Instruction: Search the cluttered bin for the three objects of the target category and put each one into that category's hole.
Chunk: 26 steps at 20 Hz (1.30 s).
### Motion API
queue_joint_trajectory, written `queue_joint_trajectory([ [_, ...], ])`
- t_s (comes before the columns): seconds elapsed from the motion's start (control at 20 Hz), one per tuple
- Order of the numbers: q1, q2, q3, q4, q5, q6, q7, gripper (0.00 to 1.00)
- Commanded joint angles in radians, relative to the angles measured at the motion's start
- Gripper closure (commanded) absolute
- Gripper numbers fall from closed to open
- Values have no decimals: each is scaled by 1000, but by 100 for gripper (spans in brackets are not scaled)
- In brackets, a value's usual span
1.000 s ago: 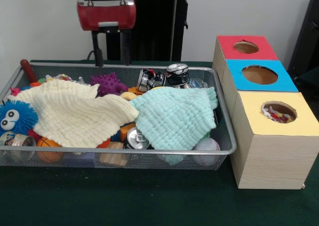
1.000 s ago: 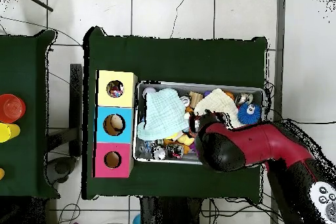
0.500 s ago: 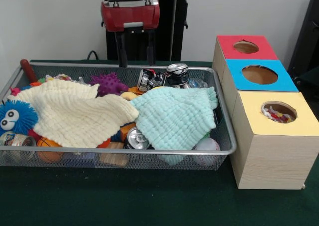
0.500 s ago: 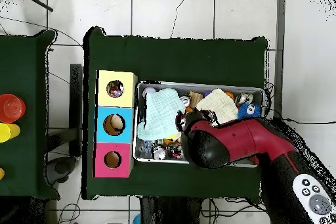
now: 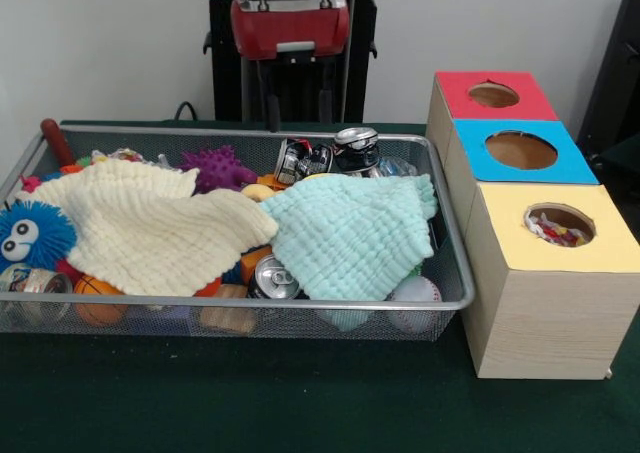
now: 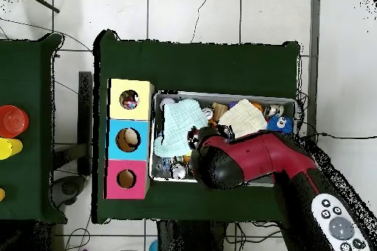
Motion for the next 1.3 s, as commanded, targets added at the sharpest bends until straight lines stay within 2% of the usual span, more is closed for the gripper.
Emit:
queue_joint_trajectory([
  [0.05, 65, -9, -104, 55, 26, -20, 167, 0],
  [0.35, 182, -16, -178, 86, 62, -53, 241, 0],
  [0.55, 231, -1, -225, 82, 73, -70, 244, 0],
  [0.95, 322, 30, -351, 34, 29, -159, 245, 0],
  [1.15, 340, 27, -390, 25, 43, -161, 216, 0],
  [1.3, 326, 21, -394, 26, 57, -163, 175, 0],
])
